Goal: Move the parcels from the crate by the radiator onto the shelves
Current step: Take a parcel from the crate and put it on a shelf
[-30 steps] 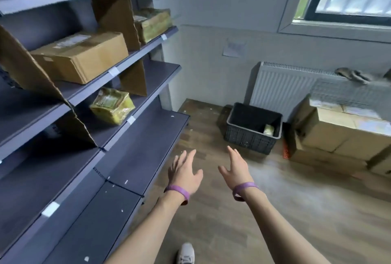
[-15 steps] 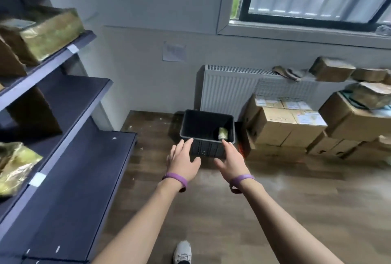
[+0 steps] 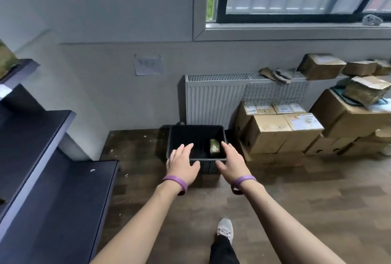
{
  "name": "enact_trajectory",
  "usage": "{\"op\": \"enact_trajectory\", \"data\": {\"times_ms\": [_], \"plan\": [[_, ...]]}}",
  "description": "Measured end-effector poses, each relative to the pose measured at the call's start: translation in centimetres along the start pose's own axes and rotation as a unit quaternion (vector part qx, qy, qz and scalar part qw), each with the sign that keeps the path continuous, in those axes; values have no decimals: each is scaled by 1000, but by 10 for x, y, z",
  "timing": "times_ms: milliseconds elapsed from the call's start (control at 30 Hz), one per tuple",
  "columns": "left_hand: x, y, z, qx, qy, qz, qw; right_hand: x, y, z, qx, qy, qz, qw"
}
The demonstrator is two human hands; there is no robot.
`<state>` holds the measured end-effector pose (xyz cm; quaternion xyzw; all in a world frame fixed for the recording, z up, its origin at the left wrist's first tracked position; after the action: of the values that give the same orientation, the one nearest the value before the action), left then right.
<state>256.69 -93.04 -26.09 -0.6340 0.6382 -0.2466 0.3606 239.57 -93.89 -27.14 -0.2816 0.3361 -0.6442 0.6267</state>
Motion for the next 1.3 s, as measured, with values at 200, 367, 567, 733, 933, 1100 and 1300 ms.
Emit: {"op": "enact_trajectory", "data": {"times_ms": [200, 367, 567, 733, 933, 1100, 1300], "plan": [[102, 20, -30, 6, -21, -19, 1000, 121, -8, -23, 8, -22, 15, 1000], [174, 32, -54, 19, -54, -24, 998, 211, -12, -36, 3, -31, 60, 998], [248, 39, -71, 12, -87, -24, 996, 289, -14, -42, 19, -43, 84, 995], [306, 49, -63, -12, -107, -9, 994, 345, -1, -52, 27, -23, 86, 996], [387, 66, -29, -27, -121, 26, 992, 409, 32, -65, 3, 15, 104, 994], [472, 90, -24, -19, -86, 67, 994, 472, 54, -82, 10, 78, 87, 993], [545, 149, -17, -3, -82, 106, 991, 535, 92, -119, 17, 120, 110, 987]]}}
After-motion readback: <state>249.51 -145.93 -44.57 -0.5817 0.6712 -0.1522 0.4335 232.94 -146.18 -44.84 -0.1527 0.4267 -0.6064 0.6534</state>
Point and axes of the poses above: each hand's wrist, its own x-axis towards the middle knuckle, its own y-axis out of the palm, z = x × y, the point moved 7 cm from there along x, towards the middle knuckle, and after that the axes turned 7 degrees about -z, right-handed, at the moved point
